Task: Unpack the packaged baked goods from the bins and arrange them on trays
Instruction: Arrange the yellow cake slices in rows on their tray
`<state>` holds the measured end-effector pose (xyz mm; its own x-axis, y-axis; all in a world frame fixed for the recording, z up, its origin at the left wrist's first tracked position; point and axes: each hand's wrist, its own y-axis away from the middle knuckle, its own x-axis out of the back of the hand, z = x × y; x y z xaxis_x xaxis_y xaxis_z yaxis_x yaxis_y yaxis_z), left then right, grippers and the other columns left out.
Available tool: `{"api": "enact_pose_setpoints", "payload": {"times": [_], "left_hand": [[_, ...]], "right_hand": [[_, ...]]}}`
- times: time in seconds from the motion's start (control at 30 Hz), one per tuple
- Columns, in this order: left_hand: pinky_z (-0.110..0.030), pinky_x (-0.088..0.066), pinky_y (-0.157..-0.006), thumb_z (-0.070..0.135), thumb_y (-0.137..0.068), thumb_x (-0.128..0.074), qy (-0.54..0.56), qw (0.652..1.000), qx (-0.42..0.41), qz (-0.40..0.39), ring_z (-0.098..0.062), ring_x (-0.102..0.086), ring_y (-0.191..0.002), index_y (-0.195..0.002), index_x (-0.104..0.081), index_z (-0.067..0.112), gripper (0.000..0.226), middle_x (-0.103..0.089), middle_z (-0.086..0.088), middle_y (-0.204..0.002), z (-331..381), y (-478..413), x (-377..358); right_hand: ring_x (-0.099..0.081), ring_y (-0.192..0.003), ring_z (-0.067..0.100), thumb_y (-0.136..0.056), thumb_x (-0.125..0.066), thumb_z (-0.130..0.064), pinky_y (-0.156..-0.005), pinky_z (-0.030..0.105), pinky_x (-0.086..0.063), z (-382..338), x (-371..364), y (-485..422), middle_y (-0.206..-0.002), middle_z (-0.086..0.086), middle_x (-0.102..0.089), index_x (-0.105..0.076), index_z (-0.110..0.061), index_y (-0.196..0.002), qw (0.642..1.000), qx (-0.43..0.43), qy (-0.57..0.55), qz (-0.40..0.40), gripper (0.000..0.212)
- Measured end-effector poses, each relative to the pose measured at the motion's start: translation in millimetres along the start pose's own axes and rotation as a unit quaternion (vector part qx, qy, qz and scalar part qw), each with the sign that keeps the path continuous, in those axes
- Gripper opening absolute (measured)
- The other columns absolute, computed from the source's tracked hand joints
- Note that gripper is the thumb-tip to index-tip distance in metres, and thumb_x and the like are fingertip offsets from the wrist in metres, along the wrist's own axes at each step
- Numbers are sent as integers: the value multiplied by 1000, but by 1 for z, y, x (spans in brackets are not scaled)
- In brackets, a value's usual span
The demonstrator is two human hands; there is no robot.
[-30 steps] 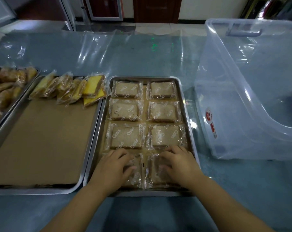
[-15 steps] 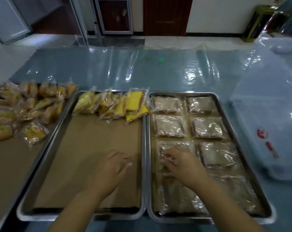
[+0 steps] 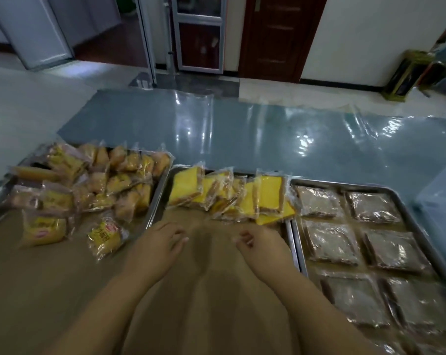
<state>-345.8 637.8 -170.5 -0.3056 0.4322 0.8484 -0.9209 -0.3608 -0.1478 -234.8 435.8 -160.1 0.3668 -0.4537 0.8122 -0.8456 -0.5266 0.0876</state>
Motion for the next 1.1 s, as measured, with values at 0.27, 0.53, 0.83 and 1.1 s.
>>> {"api": "enact_pose_setpoints", "payload": {"times": [0.27,0.53,0.83,1.1], "left_hand": [[-33,-40,-96,20,-84,-63,-37,999,4,13,-21,-40,-121,-126,-50,20,44,-44,-2,-132,-31,-89,-16],[-28,-42,-89,4,-87,-50,-36,999,-14,-25,-18,-45,-116,-131,-46,24,49,-45,3,-135,-53,-100,-35],[-23,-42,-66,21,-83,-64,-43,995,-77,-43,-18,-57,-93,-116,-55,23,34,-57,2,-118,-42,-31,-19],[-34,-56,-57,29,-64,-83,-103,983,-109,-103,-29,-68,-82,-97,-70,17,38,-65,-11,-115,-14,32,-20]], "right_hand": [[-54,-73,9,-87,-57,-47,-55,26,-41,-58,-24,-93,-82,-9,-58,-48,-25,-102,998,-60,-22,-15,29],[-52,-78,7,-85,-65,-18,-69,24,-49,-59,-49,-110,-83,-13,-50,-40,-17,-129,987,-114,-113,25,51],[-61,-97,8,-85,-63,-4,-81,33,-56,-37,-25,-66,-101,-19,-57,-45,-35,-131,965,-61,-236,97,59],[-63,-87,11,-87,-60,-1,-72,33,-55,9,-3,12,-90,-23,-59,-49,-48,-118,942,-46,-293,154,58]]}}
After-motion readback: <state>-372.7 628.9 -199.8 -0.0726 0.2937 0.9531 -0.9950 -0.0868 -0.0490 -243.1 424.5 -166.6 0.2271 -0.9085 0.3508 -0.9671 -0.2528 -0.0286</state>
